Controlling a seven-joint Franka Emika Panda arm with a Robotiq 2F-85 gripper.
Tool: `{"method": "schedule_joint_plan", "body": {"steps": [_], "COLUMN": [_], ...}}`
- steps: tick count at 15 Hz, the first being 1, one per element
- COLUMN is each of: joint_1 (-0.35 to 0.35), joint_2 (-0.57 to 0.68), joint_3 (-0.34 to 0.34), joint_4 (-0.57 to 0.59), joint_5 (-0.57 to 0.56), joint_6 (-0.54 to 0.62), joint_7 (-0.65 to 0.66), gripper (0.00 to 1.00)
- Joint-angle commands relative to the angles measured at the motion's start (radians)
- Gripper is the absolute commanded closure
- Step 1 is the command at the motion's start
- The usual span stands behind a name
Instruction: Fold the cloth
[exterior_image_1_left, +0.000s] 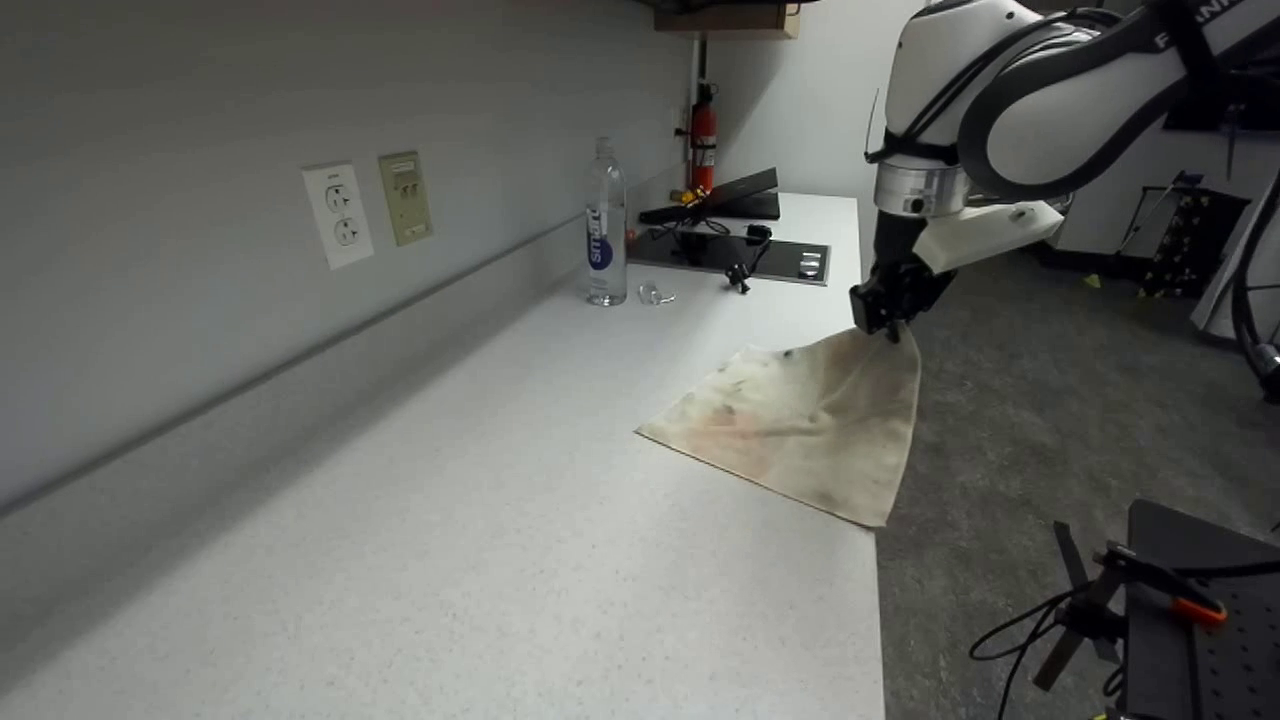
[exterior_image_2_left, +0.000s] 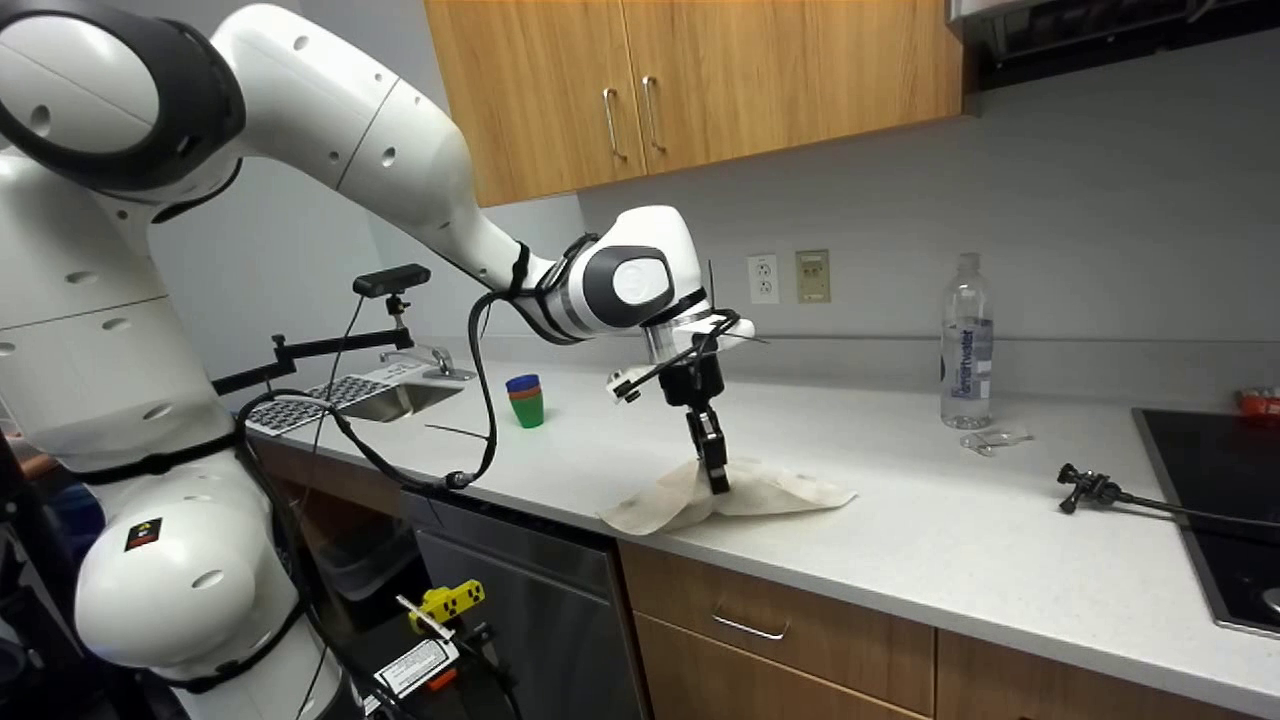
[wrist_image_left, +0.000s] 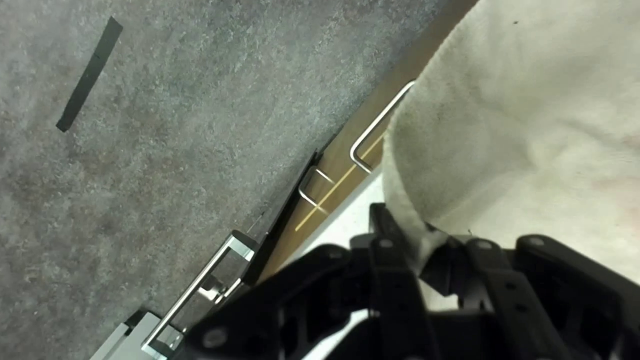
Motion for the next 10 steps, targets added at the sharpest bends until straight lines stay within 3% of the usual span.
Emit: {"method": "schedule_joint_plan", "body": {"steps": [1,10], "joint_1": [0.011,0.043], "joint_2": [0.027,0.154], "joint_3": [0.042,0.07], "joint_4": [0.054,0.144], "joint_5": [0.02,0.023], "joint_6": [-0.008,0.149], "joint_7": [-0.036,0.012], "gripper": [0.99,0.99]}}
